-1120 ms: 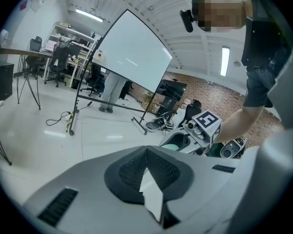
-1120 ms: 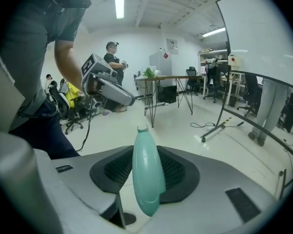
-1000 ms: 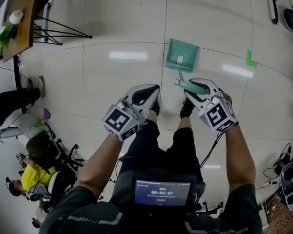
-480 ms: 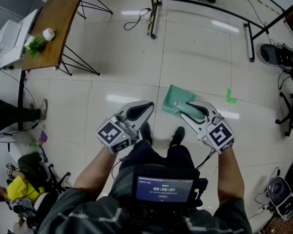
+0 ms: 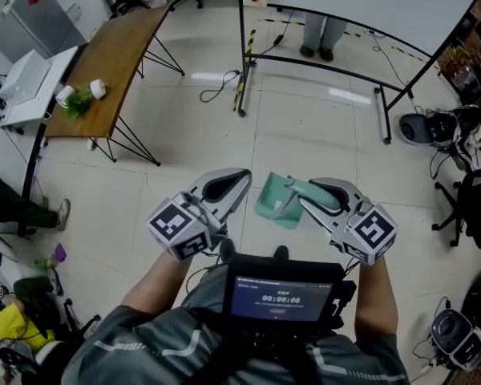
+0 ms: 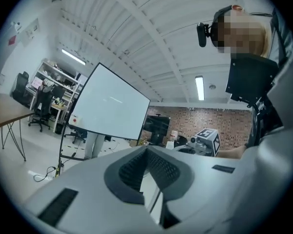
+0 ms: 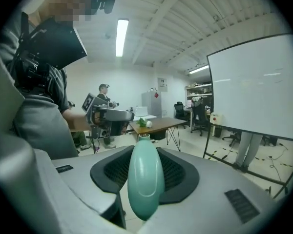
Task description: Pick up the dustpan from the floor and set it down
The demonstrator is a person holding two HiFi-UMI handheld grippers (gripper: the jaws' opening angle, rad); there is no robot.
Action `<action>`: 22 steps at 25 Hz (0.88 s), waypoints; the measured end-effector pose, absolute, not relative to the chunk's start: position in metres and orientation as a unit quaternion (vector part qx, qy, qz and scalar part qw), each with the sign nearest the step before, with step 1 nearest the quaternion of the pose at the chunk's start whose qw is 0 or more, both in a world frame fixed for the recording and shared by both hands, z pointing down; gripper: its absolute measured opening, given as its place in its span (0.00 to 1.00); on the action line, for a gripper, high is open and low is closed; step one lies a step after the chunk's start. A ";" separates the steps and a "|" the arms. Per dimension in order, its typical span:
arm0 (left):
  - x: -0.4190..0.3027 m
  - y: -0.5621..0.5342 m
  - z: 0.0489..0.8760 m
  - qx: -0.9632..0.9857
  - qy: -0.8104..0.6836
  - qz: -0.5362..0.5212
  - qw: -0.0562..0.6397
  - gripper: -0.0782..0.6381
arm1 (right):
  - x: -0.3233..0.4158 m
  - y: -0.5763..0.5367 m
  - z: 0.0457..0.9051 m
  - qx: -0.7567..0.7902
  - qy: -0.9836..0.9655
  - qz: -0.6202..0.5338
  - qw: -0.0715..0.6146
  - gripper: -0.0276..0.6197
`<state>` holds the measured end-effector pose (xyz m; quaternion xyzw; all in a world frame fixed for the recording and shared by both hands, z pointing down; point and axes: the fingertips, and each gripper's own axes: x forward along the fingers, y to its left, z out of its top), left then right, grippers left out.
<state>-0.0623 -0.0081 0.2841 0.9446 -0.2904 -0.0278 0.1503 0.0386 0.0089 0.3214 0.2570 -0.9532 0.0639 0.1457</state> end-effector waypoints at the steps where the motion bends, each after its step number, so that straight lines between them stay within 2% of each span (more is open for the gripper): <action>1: -0.062 -0.006 0.275 0.946 -0.290 -0.030 0.142 0.15 | 0.038 0.013 0.312 0.257 -0.954 0.058 0.145 0.30; 4: -0.070 -0.001 0.262 0.949 -0.289 -0.034 0.120 0.15 | 0.027 0.018 0.295 0.253 -0.957 0.046 0.136 0.30; 22: -0.082 0.008 0.251 0.958 -0.259 -0.039 0.116 0.14 | 0.007 0.020 0.270 0.243 -0.961 0.028 0.132 0.30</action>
